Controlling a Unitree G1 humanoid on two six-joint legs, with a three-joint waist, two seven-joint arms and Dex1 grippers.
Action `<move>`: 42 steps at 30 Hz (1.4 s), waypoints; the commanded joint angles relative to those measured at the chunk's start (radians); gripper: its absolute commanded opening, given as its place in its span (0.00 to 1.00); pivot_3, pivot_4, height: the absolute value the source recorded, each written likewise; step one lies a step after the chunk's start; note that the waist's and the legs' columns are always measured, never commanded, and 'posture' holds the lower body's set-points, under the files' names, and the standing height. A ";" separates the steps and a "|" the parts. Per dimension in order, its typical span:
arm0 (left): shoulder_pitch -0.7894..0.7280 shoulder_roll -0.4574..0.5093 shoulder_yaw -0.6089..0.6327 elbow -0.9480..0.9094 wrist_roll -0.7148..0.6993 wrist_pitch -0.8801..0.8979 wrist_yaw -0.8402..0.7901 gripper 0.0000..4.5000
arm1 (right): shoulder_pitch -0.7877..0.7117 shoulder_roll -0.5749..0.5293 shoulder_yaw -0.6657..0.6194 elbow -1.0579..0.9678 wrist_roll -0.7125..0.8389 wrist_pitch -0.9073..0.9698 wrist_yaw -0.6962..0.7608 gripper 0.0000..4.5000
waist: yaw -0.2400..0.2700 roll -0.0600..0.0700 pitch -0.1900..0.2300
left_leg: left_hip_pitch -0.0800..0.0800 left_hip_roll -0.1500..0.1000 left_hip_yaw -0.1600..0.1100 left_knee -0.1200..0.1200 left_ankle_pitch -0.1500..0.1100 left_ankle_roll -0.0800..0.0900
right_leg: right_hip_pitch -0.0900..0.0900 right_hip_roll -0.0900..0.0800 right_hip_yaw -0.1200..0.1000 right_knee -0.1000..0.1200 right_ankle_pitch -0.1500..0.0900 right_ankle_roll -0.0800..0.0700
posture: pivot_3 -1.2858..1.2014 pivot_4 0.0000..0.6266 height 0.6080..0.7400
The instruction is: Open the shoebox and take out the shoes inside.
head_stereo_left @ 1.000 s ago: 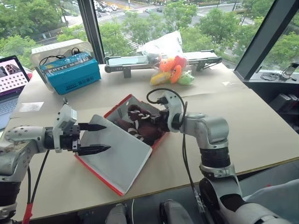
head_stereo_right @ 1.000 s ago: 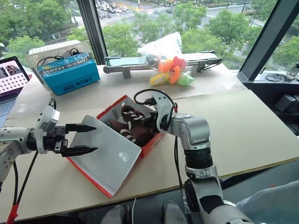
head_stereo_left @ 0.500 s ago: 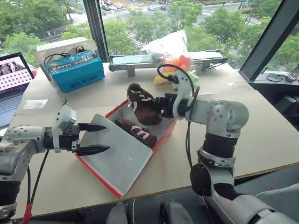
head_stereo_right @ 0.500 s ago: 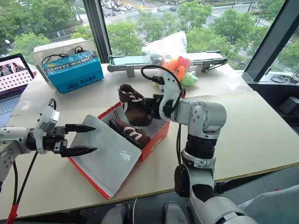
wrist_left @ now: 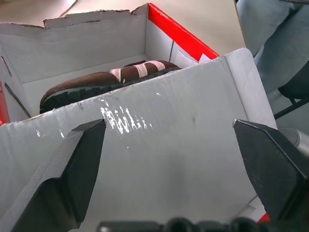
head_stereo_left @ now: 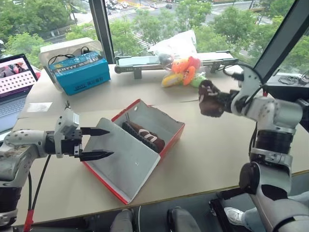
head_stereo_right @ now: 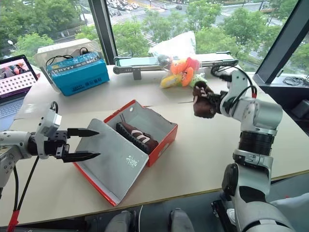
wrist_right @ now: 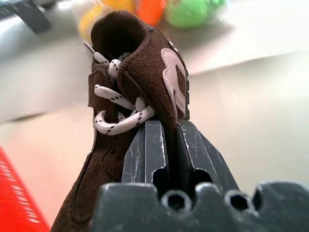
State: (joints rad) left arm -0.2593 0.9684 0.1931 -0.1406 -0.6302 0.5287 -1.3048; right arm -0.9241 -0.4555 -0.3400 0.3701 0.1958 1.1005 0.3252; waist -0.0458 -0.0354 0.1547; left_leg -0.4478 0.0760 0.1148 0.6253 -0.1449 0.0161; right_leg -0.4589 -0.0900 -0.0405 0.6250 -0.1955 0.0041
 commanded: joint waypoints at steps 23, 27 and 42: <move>0.000 -0.005 0.016 -0.024 -0.007 -0.006 0.010 1.00 | 0.042 -0.226 0.193 -0.491 0.165 0.076 0.213 0.76 | 0.006 0.010 0.007 | 0.001 -0.003 -0.003 0.000 0.000 0.000 | 0.001 0.000 0.002 0.002 -0.003 0.003 | 0.52 0.24 0.97; -0.009 -0.009 0.010 -0.020 -0.004 -0.009 0.010 1.00 | 0.012 -0.254 0.223 -0.621 0.280 0.134 0.314 0.76 | 0.012 0.009 0.008 | 0.001 -0.004 -0.003 0.001 -0.003 -0.004 | 0.001 -0.002 0.002 0.001 -0.004 0.002 | 0.52 0.24 0.97; -0.002 -0.016 0.008 -0.032 -0.008 -0.007 0.009 1.00 | -0.060 -0.033 0.570 -0.314 0.246 -0.055 0.498 0.76 | 0.028 0.009 0.008 | -0.005 -0.004 -0.003 0.009 -0.002 -0.003 | 0.000 -0.002 0.002 0.001 -0.001 0.001 | 0.52 0.24 0.97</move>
State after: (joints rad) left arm -0.2632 0.9421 0.1761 -0.1469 -0.6295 0.5294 -1.2951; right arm -0.9618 -0.4892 0.2298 0.0484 0.4459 1.0809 0.7932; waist -0.0178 -0.0268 0.1632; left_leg -0.4536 0.0720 0.1121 0.6341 -0.1461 0.0145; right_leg -0.4591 -0.0923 -0.0390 0.6258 -0.1957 0.0060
